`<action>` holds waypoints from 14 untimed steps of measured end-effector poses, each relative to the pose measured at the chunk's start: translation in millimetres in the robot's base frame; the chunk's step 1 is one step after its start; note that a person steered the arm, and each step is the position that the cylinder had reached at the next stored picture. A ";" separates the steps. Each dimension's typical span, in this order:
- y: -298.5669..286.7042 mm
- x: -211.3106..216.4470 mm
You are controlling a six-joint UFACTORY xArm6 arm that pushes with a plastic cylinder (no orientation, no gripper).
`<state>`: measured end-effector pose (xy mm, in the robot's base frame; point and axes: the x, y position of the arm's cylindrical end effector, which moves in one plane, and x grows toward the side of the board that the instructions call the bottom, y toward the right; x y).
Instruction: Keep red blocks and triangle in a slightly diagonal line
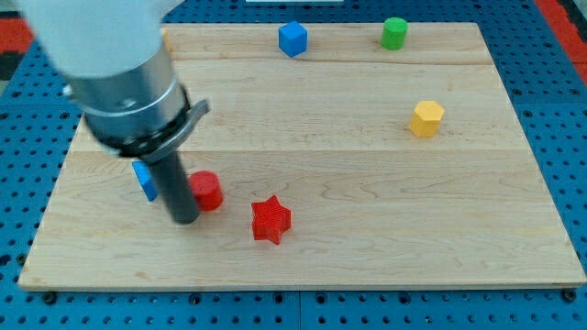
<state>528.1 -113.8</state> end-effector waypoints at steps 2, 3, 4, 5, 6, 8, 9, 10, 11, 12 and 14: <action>-14.0 -43.8; 42.7 -61.1; 153.0 -57.7; 205.9 -47.0; 148.3 -74.8; 200.2 -6.5; 251.7 2.4; 213.1 -31.2; 140.3 -72.1; 36.0 -68.2; -126.5 -15.0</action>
<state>513.2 -240.2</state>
